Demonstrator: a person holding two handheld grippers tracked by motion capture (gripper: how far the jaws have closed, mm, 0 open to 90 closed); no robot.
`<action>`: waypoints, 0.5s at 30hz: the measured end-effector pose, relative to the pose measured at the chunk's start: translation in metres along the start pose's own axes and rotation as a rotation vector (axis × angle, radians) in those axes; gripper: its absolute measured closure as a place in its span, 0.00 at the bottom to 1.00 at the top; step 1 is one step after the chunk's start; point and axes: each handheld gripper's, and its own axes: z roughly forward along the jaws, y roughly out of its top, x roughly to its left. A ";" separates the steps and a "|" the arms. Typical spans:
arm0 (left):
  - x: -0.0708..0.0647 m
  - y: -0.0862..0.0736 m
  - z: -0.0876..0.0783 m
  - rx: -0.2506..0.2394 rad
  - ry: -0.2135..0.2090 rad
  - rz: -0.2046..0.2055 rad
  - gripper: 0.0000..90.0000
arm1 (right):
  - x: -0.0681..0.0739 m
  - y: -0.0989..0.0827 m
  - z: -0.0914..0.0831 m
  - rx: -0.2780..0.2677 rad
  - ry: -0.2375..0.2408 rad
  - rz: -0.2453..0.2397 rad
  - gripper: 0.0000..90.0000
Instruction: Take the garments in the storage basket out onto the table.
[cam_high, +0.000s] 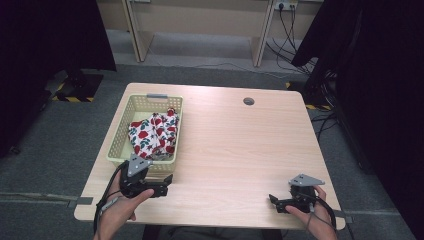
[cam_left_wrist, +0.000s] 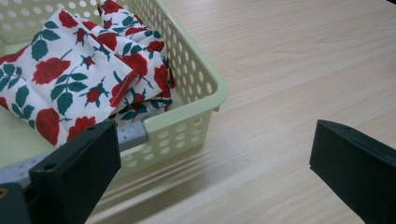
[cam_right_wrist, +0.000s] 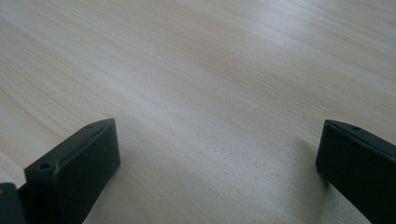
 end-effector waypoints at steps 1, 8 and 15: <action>0.001 0.002 0.000 -0.001 0.003 -0.001 0.01 | 0.000 0.000 0.000 0.000 0.000 0.000 0.00; 0.010 0.018 0.006 -0.007 0.017 0.010 0.01 | 0.000 0.000 0.000 0.001 0.002 0.001 0.00; 0.023 0.036 0.011 -0.025 0.051 0.001 0.01 | 0.000 0.000 0.000 0.001 0.002 0.000 0.00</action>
